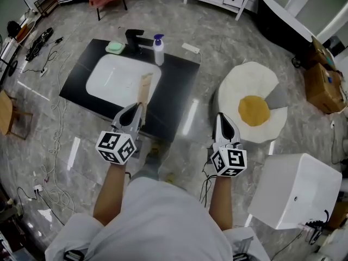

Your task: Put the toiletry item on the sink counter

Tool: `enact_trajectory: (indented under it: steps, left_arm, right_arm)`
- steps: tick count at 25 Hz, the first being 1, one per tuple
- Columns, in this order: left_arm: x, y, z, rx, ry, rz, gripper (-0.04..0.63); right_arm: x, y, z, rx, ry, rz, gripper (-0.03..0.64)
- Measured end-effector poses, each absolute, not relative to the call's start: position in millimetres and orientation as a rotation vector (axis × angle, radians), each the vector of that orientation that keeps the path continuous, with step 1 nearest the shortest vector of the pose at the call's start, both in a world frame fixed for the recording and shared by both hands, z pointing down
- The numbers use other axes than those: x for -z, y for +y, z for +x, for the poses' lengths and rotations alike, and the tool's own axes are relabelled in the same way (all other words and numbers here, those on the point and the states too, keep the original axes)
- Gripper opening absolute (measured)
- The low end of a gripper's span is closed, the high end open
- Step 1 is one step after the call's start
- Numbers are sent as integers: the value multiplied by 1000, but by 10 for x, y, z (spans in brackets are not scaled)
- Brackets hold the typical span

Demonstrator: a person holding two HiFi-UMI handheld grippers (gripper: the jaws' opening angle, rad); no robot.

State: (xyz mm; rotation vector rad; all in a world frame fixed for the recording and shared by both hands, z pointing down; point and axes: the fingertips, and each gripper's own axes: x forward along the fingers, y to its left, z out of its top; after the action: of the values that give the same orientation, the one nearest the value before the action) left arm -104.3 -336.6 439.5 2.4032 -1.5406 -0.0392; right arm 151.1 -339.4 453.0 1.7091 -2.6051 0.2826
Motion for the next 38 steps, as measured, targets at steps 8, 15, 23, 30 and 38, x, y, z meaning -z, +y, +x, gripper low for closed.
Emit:
enact_trajectory:
  steps: [8, 15, 23, 30, 38]
  left_arm:
    - [-4679, -4036, -1112, -6, -1436, 2387, -2]
    - [-5059, -4554, -1118, -83, -1354, 2349, -2]
    - [-5688, -4958, -999, -171, -1245, 2254, 0]
    - [-6069, -5195, -896, -277, -1213, 2205, 0]
    - [-6484, -5340, -839, -353, -1184, 2128, 0]
  right_arm:
    - [-4591, -3968, 1365, -285, -2552, 1761, 3]
    - [-4682, -4417, 1184, -295, -2531, 1765, 3]
    - [-4805, -4709, 1136, -313, -2485, 1791, 3]
    - [-4863, -4907, 1169, -319, -2469, 1822, 3]
    - [-5026, -5033, 1137, -351, -2446, 1811, 3]
